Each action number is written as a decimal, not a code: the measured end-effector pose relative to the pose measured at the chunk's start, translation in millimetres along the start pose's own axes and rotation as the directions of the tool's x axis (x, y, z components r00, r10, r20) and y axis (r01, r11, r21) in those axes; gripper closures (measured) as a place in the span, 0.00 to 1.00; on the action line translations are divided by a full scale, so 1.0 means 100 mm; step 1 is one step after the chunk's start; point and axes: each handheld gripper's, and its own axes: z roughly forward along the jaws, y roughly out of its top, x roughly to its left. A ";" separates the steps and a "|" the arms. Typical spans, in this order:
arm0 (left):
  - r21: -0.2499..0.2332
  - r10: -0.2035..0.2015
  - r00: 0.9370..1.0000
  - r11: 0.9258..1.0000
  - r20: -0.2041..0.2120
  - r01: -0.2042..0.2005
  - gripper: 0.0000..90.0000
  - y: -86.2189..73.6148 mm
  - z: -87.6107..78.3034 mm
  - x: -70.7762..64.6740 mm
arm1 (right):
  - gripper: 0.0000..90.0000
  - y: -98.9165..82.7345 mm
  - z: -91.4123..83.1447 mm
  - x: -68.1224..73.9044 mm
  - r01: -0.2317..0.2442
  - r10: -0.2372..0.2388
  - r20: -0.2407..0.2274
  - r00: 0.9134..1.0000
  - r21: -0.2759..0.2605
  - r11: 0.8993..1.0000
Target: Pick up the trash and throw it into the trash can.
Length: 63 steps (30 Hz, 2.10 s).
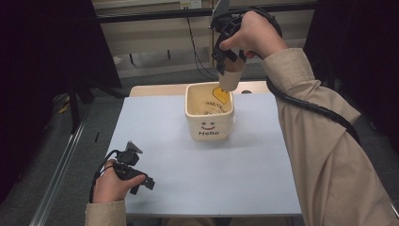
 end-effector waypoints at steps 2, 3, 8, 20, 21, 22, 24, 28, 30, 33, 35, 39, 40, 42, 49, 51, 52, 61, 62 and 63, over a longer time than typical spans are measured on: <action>-0.016 -0.015 1.000 1.000 -0.003 0.015 0.04 0.00 0.00 -0.01 | 0.26 0.02 0.00 0.05 0.012 -0.012 -0.004 1.000 0.001 1.000; -0.016 -0.010 1.000 1.000 -0.004 0.010 0.04 0.00 0.00 -0.01 | 0.26 0.03 0.00 0.06 0.016 -0.016 -0.002 1.000 0.002 1.000; -0.009 0.002 1.000 1.000 -0.005 -0.002 0.04 0.00 -0.01 -0.01 | 0.26 0.05 0.02 0.11 0.027 -0.027 -0.002 1.000 0.000 1.000; -0.017 -0.001 1.000 1.000 -0.010 0.001 0.04 -0.01 -0.02 0.00 | 0.26 0.08 0.27 0.07 0.029 -0.029 -0.018 0.999 0.022 0.999; -0.013 0.002 1.000 1.000 -0.009 -0.002 0.04 -0.01 -0.03 0.00 | 0.26 0.09 0.29 0.07 0.030 -0.029 -0.021 0.999 0.019 0.999; -0.011 0.004 1.000 1.000 -0.008 -0.004 0.04 0.00 -0.03 0.01 | 0.26 0.09 0.30 0.07 0.032 -0.032 -0.017 0.999 0.022 0.999; -0.019 -0.004 1.000 1.000 -0.007 0.004 0.04 -0.01 -0.02 0.00 | 0.26 0.10 0.34 0.08 0.033 -0.033 -0.022 0.999 0.024 0.999; -0.015 0.005 1.000 1.000 -0.004 -0.005 0.04 -0.01 -0.04 0.00 | 0.26 0.11 0.42 0.10 0.041 -0.040 -0.026 0.999 0.029 0.999; -0.022 0.000 1.000 1.000 -0.007 0.000 0.04 -0.01 -0.04 0.00 | 0.26 0.12 0.45 0.11 0.042 -0.041 -0.025 0.999 0.032 0.999; -0.024 0.006 1.000 1.000 -0.012 -0.006 0.04 -0.01 -0.04 0.00 | 0.26 0.13 0.52 0.12 0.045 -0.044 -0.025 0.999 0.040 0.998; -0.019 0.007 1.000 1.000 -0.009 -0.007 0.04 -0.01 -0.05 0.00 | 0.26 0.13 0.56 0.12 0.046 -0.045 -0.024 0.999 0.044 0.998; -0.025 0.011 1.000 1.000 -0.010 -0.012 0.04 -0.01 -0.05 0.01 | 0.26 0.14 0.62 0.13 0.044 -0.043 -0.020 0.999 0.060 0.997; -0.024 0.011 1.000 1.000 -0.009 -0.012 0.04 -0.01 -0.05 0.01 | 0.26 0.14 0.63 0.13 0.045 -0.043 -0.023 0.999 0.062 0.997; -0.024 0.003 1.000 1.000 -0.009 -0.003 0.04 -0.01 -0.05 0.00 | 0.26 0.14 0.65 0.14 0.046 -0.044 -0.030 0.999 0.063 0.997; -0.023 0.013 1.000 1.000 -0.011 -0.014 0.04 -0.01 -0.06 0.00 | 0.26 0.15 0.73 0.16 0.047 -0.044 -0.035 0.998 0.078 0.996; -0.021 0.010 1.000 1.000 -0.010 -0.010 0.04 -0.01 -0.06 0.00 | 0.26 0.15 0.75 0.16 0.047 -0.045 -0.037 0.998 0.079 0.996; -0.024 0.014 1.000 1.000 -0.013 -0.014 0.04 -0.01 -0.06 0.01 | 0.26 0.15 0.75 0.16 0.047 -0.044 -0.037 0.998 0.080 0.996; -0.026 0.013 1.000 1.000 -0.014 -0.013 0.04 -0.01 -0.05 0.00 | 0.23 0.16 0.76 0.18 0.060 -0.057 -0.044 0.997 0.075 0.995; -0.026 0.010 1.000 1.000 -0.017 -0.010 0.04 0.00 -0.05 0.00 | 0.22 0.16 0.77 0.19 0.060 -0.056 -0.041 0.998 0.082 0.995; -0.030 0.005 1.000 1.000 -0.013 -0.005 0.04 0.00 -0.05 -0.01 | 0.22 0.16 0.77 0.19 0.058 -0.054 -0.046 0.997 0.084 0.995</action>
